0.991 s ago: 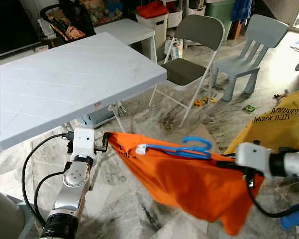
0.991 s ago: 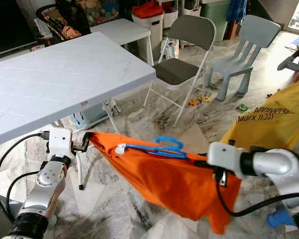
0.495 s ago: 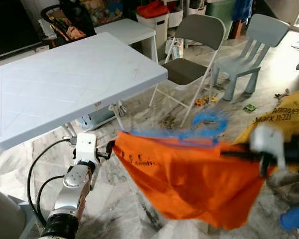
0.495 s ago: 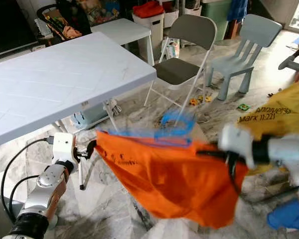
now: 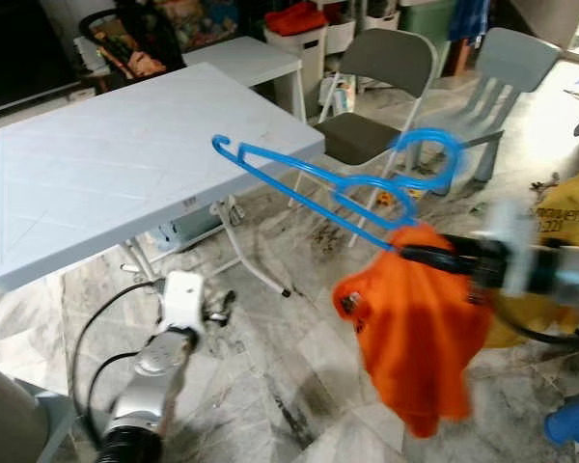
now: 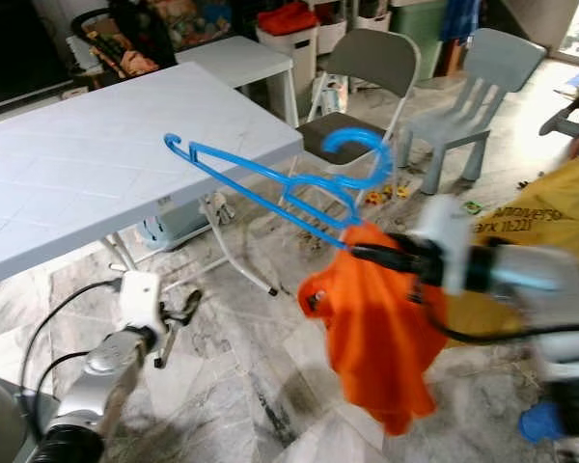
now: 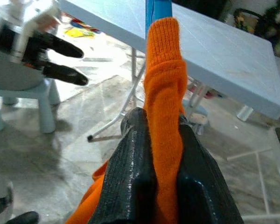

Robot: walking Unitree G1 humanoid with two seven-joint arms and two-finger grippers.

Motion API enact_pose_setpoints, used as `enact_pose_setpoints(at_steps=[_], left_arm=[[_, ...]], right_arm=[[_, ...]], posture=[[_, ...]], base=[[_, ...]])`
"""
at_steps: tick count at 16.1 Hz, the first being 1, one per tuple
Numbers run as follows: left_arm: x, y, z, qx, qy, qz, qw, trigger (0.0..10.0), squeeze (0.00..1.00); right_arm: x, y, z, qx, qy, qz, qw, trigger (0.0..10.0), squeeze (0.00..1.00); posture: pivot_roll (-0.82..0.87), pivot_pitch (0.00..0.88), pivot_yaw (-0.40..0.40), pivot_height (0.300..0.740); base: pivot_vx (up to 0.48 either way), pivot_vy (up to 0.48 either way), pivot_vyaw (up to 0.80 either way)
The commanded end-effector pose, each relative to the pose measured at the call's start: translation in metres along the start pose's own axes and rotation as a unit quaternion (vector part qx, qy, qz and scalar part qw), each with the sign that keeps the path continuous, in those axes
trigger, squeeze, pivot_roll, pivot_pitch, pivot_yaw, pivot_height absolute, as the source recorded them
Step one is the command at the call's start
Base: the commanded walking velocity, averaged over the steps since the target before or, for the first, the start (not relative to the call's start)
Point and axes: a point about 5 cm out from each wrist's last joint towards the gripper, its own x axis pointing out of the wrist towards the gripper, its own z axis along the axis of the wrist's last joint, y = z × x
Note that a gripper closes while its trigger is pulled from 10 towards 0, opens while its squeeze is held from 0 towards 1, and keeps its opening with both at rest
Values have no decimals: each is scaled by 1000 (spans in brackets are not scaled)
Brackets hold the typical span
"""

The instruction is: Hang hanger

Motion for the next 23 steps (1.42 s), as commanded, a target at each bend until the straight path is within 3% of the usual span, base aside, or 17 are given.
enact_pose_setpoints(at_steps=[1,4,5,7,8,11,12,13,14,17,20,21,22,23], left_arm=[[-4,-12,8,9,-31,-57,998,10000,1000],[-13,-34,29,71,-100,-145,982,10000,1000],[-14,-38,35,75,-119,-156,978,10000,1000],[-20,-47,46,93,-148,-198,965,10000,1000],[-25,-52,47,126,-153,-232,952,10000,1000],[-34,-52,45,165,-151,-261,939,10000,1000],[-36,-49,44,194,-144,-278,930,10000,1000],[-39,-48,42,208,-139,-292,923,10000,153],[-42,-45,40,208,-126,-312,918,10000,0],[-47,-38,32,234,-91,-350,902,10000,0],[-47,-37,21,238,-53,-393,887,10000,0],[-46,-38,20,236,-51,-397,886,4902,0],[-44,-40,18,236,-47,-403,883,3216,0],[-43,-40,19,238,-49,-403,882,0,0]], right_arm=[[15,-4,0,-33,17,-41,998,10000,0],[32,-5,-15,-51,58,-89,993,10000,0],[37,-3,-19,-41,64,-94,993,10000,0],[43,3,-34,-71,105,-95,987,10000,0],[44,7,-43,-98,131,-81,983,10000,0],[38,10,-56,-117,166,-46,978,10000,0],[35,15,-60,-129,173,-14,976,10000,0],[30,20,-62,-137,179,22,974,10000,0],[21,25,-65,-136,188,61,971,10000,0],[3,25,-64,-139,197,127,962,10000,0],[-2,22,-52,-142,175,165,960,10000,0],[-1,23,-49,-144,168,175,959,10000,0],[0,24,-46,-150,161,198,955,10000,0],[0,26,-44,-155,162,211,951,10000,0]], posture=[[-147,0,98,740],[-143,0,101,740],[-143,0,101,740],[-139,0,101,740],[-135,0,101,740],[-128,0,105,740],[-127,0,106,740],[-124,0,108,740],[-124,0,111,740],[-126,0,117,740],[-132,0,123,740],[-132,0,123,740],[-133,0,125,740],[-134,0,126,740]], base=[[0,0,0],[0,0,0],[0,0,0],[0,0,0],[0,0,0],[0,0,0],[0,0,0],[0,0,0],[0,0,0],[0,0,0],[0,0,0],[0,0,0],[0,0,0],[0,0,0]])
